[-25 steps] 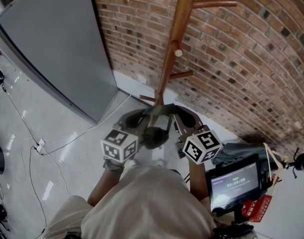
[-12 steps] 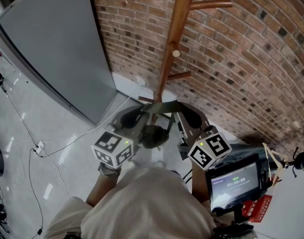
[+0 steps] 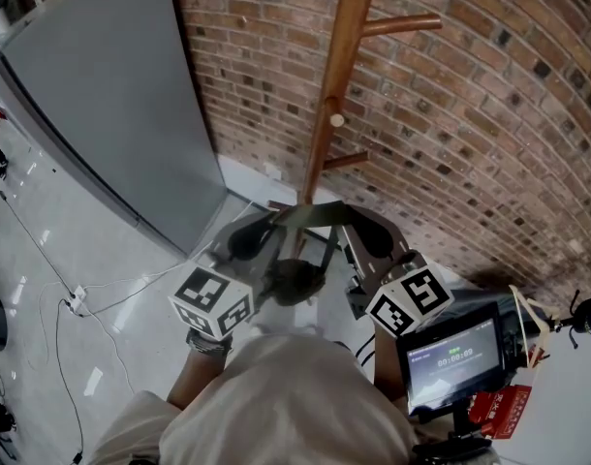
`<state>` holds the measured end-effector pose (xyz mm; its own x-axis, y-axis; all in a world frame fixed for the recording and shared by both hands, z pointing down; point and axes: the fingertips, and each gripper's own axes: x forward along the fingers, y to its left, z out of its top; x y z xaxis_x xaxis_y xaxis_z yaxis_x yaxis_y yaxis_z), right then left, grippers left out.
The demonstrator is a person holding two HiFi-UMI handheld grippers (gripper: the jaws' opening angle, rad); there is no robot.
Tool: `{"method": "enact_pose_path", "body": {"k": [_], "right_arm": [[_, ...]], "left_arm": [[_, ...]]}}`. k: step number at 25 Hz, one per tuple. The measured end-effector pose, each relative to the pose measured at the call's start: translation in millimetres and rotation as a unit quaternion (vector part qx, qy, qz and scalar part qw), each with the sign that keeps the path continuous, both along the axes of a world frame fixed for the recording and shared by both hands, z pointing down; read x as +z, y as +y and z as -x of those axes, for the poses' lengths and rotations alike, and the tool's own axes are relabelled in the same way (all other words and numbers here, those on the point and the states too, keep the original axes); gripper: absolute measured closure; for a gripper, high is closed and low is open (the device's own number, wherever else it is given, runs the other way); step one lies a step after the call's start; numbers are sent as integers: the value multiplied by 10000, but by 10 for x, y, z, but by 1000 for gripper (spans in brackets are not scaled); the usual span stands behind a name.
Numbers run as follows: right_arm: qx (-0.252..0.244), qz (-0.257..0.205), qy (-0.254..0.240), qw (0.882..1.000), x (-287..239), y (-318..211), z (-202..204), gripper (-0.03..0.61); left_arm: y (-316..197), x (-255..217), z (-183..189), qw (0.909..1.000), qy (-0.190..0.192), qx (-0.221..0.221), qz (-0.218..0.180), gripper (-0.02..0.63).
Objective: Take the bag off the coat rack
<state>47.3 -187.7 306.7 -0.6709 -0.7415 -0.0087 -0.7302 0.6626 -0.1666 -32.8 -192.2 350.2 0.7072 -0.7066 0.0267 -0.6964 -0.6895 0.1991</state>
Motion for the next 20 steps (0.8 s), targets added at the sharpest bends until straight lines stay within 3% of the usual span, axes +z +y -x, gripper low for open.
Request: {"method": "enact_pose_path", "body": {"k": [20], "right_arm": [[-13,-13,99,9999,29,-33,16,571]], "left_arm": [[12,-39,0,10000,-14,52,-18,569]]}}
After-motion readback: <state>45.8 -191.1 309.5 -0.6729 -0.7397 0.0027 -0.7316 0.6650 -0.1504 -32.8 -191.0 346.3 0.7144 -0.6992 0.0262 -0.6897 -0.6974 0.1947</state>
